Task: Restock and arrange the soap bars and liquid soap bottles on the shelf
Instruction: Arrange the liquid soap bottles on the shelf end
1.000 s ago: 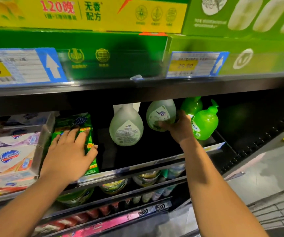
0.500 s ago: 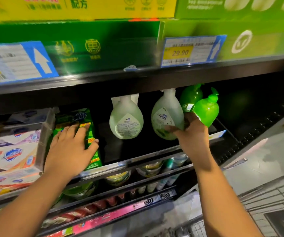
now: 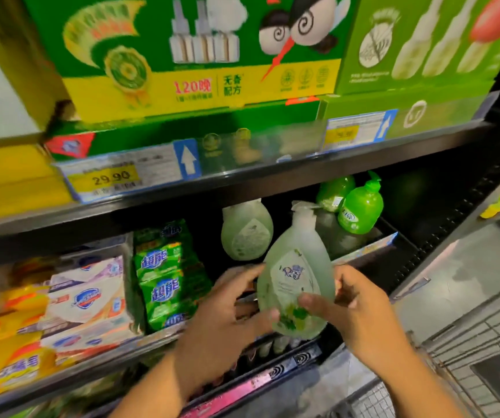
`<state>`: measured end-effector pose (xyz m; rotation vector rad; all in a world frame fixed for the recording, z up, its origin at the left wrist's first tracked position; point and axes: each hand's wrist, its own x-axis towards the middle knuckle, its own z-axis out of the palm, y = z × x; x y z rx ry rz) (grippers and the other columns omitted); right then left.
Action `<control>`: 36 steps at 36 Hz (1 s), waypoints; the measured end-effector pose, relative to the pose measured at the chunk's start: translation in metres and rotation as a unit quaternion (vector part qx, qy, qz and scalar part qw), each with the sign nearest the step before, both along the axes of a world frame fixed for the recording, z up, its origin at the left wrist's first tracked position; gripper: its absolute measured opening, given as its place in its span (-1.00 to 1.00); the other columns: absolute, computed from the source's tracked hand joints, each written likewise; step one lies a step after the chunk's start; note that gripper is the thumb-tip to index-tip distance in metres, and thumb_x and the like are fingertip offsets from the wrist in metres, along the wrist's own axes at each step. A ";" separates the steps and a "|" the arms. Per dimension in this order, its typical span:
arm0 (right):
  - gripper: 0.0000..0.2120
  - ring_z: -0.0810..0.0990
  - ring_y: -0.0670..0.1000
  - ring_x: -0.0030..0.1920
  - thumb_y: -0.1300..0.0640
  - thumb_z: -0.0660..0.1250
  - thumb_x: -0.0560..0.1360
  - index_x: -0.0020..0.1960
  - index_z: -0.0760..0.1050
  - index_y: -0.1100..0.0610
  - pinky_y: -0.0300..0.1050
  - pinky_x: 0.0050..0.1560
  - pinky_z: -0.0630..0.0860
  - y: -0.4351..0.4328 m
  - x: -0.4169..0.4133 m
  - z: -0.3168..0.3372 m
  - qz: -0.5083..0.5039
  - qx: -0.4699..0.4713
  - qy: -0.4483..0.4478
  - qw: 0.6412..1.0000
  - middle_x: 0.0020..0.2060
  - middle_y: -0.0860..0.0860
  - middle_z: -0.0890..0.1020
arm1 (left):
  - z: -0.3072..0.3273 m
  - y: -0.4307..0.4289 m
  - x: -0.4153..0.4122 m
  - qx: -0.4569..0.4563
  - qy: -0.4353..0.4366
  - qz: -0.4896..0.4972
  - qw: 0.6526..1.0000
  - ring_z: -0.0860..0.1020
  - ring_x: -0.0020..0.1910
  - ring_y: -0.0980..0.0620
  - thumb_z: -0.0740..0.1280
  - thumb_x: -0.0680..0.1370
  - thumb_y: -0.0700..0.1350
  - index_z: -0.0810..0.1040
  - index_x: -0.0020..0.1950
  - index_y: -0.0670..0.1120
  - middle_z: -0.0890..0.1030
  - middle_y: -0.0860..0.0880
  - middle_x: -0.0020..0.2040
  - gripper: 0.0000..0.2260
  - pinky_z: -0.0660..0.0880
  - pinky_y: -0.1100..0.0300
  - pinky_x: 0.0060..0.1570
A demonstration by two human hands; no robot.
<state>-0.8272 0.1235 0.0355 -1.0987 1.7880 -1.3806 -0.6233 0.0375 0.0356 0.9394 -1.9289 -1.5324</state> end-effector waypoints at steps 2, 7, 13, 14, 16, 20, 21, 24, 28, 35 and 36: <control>-0.56 0.58 0.26 -0.18 -0.19 0.62 0.26 -0.05 0.63 0.08 0.14 -0.21 0.55 0.003 0.017 0.010 0.011 0.006 0.002 1.000 -0.18 0.27 0.63 | 0.003 0.004 0.004 0.016 0.040 0.021 0.999 0.48 0.29 0.28 0.51 0.37 0.17 0.43 0.28 0.45 0.44 0.33 0.30 -0.47 0.55 0.20 0.18; -0.73 0.70 0.01 -0.14 0.15 0.48 0.44 0.14 0.64 0.06 -0.26 -0.18 0.58 0.010 0.048 0.036 0.049 0.003 -0.006 0.999 -0.14 -0.01 0.74 | 0.013 0.014 0.021 0.021 0.060 0.028 0.998 0.40 0.12 0.58 0.63 0.33 0.07 0.30 0.38 0.37 0.30 0.35 0.34 -0.25 0.46 0.54 -0.11; -0.80 0.61 0.10 -0.18 0.14 0.33 0.58 -0.09 0.73 0.10 -0.01 -0.08 0.57 0.019 0.082 0.035 0.044 0.023 -0.038 0.998 -0.21 0.13 0.71 | 0.002 0.020 0.037 0.192 0.134 0.012 0.972 0.63 0.12 0.15 0.68 0.18 0.06 0.54 0.27 0.23 0.67 0.18 0.11 -0.31 0.60 0.18 0.00; -0.79 0.60 0.07 -0.17 0.16 0.34 0.57 -0.14 0.72 0.17 -0.04 -0.10 0.54 0.019 0.087 0.034 0.046 0.037 -0.036 0.998 -0.20 0.18 0.70 | -0.002 0.022 0.039 0.214 0.143 0.014 0.966 0.65 0.10 0.02 0.65 0.18 0.04 0.61 0.20 0.15 0.70 0.06 0.09 -0.40 0.61 0.07 0.00; -0.85 0.63 -0.03 -0.16 0.18 0.40 0.53 -0.13 0.72 0.21 -0.15 -0.11 0.52 0.020 0.096 0.033 0.057 0.059 -0.028 0.996 -0.14 0.18 0.71 | -0.005 0.028 0.047 0.272 0.174 0.022 0.946 0.66 0.07 -0.17 0.59 0.16 0.02 0.65 0.16 0.03 0.70 -0.13 0.07 -0.43 0.60 -0.06 0.04; -0.83 0.62 0.06 -0.10 0.08 0.57 0.39 -0.07 0.67 0.10 -0.04 0.00 0.55 0.026 0.108 0.020 0.019 0.064 -0.011 0.998 -0.11 0.11 0.66 | -0.014 0.032 0.067 0.370 0.230 -0.004 0.900 0.65 0.10 -0.22 0.55 0.28 -0.09 0.56 0.29 -0.08 0.67 -0.19 0.14 -0.43 0.59 -0.12 0.10; -0.68 0.59 0.10 -0.08 -0.05 0.59 0.34 -0.03 0.62 0.10 0.03 0.03 0.52 0.028 0.111 0.016 0.004 0.073 -0.017 0.997 -0.09 0.13 0.62 | -0.015 0.033 0.071 0.386 0.242 -0.012 0.890 0.66 0.10 -0.20 0.50 0.34 -0.12 0.56 0.29 -0.09 0.68 -0.19 0.14 -0.49 0.61 -0.09 0.06; -0.48 0.60 -0.02 -0.08 -0.23 0.52 0.37 0.08 0.60 0.17 -0.16 -0.06 0.50 0.036 0.124 0.013 0.005 0.103 -0.083 0.991 -0.04 0.19 0.65 | -0.018 0.033 0.080 0.410 0.256 -0.013 0.875 0.64 0.14 -0.22 0.39 0.41 -0.09 0.54 0.31 -0.15 0.66 -0.23 0.17 -0.54 0.63 -0.07 0.06; -0.20 0.60 0.38 -0.10 -0.38 0.46 0.33 0.00 0.48 0.40 0.08 -0.03 0.44 0.048 0.140 0.011 0.003 0.120 -0.110 0.987 0.00 0.47 0.52 | -0.021 0.030 0.088 0.373 0.207 -0.008 0.904 0.60 0.20 -0.28 0.55 0.36 0.12 0.64 0.23 -0.13 0.64 -0.23 0.20 -0.47 0.51 -0.24 0.21; -0.59 0.69 0.12 -0.22 0.00 0.57 0.31 -0.10 0.56 0.32 -0.04 -0.17 0.56 0.060 0.153 0.023 -0.127 0.058 -0.100 0.985 -0.22 0.21 0.68 | -0.017 0.034 0.093 0.314 0.171 -0.042 0.933 0.65 0.16 -0.09 0.32 0.56 0.01 0.61 0.26 0.00 0.69 -0.07 0.15 -0.70 0.59 -0.07 0.14; -0.60 0.66 0.10 -0.25 -0.02 0.56 0.32 -0.11 0.58 0.30 -0.09 -0.21 0.53 0.061 0.156 0.024 -0.128 0.053 -0.082 0.987 -0.23 0.22 0.67 | -0.018 0.038 0.091 0.313 0.164 -0.044 0.935 0.64 0.19 -0.09 0.35 0.57 0.08 0.58 0.29 0.02 0.68 -0.07 0.18 -0.69 0.53 -0.15 0.22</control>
